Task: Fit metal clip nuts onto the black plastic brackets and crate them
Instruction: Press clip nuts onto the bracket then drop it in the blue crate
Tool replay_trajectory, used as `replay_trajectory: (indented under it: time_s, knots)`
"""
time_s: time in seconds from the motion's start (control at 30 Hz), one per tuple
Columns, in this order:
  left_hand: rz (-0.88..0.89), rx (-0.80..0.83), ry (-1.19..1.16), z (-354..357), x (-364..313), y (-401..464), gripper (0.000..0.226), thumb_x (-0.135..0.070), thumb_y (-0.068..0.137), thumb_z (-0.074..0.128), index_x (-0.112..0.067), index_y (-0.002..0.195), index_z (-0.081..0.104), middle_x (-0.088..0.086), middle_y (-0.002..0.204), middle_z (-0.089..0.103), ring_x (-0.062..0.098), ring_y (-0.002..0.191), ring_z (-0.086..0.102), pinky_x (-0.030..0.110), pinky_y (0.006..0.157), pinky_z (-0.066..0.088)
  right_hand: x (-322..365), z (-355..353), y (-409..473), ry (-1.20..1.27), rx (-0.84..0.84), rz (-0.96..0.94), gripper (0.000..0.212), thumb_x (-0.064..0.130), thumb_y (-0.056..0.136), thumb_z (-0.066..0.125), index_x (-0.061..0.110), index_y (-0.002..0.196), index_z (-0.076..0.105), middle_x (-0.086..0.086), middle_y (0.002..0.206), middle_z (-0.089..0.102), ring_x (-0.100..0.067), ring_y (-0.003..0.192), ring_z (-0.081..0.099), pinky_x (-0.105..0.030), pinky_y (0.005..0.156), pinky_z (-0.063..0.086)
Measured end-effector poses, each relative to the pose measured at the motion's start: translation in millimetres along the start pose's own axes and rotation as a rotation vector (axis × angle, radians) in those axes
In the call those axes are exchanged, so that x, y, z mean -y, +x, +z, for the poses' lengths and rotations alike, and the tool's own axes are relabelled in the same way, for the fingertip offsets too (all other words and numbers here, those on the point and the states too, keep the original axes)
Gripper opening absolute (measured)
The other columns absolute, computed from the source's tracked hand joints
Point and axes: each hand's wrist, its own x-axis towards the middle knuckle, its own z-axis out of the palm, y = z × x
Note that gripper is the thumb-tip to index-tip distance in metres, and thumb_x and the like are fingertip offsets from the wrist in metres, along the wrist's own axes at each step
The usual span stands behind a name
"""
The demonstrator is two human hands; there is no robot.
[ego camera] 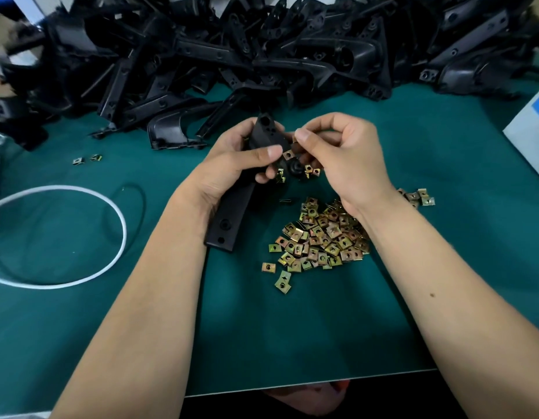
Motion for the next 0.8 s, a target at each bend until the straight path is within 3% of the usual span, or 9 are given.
replay_trajectory:
  time_s: [0.17,0.33,0.6,0.8]
  knots:
    - [-0.06,0.053,-0.072,3,-1,-2,0.021,-0.012,0.1,0.053,-0.003,0.119,0.05,0.017,0.088,0.057,0.017,0.058,0.05,0.02,0.048,0.036,-2,10,-4,0.064,-0.049,0.03,0.007,0.012,0.089,0.078,0.017,0.084,0.076,-0.001,0.072,0.076,-0.012,0.065,0.07,-0.024,0.06,0.054]
    - [-0.078,0.065,-0.085,3,-2,-2,0.013,-0.011,0.104,0.049,-0.005,0.116,0.049,0.017,0.092,0.055,0.016,0.057,0.049,0.019,0.047,0.037,-4,22,-6,0.139,-0.135,0.096,0.006,0.013,0.09,0.078,0.015,0.085,0.076,-0.002,0.076,0.075,-0.015,0.071,0.07,-0.036,0.069,0.061]
    - [-0.079,0.065,-0.073,1,2,0,0.031,-0.014,0.1,0.055,-0.001,0.128,0.052,0.018,0.091,0.057,0.017,0.057,0.049,0.02,0.047,0.037,-7,19,-3,0.243,-0.11,0.149,0.005,0.011,0.092,0.076,0.014,0.088,0.076,0.0,0.075,0.074,-0.007,0.064,0.064,-0.023,0.059,0.052]
    - [-0.07,0.082,-0.049,1,4,2,0.027,-0.015,0.1,0.055,-0.003,0.124,0.053,0.02,0.094,0.056,0.016,0.056,0.05,0.019,0.046,0.037,-8,21,-3,0.227,-0.14,0.14,0.004,0.012,0.09,0.078,0.014,0.087,0.077,-0.002,0.075,0.074,-0.014,0.069,0.065,-0.031,0.062,0.056]
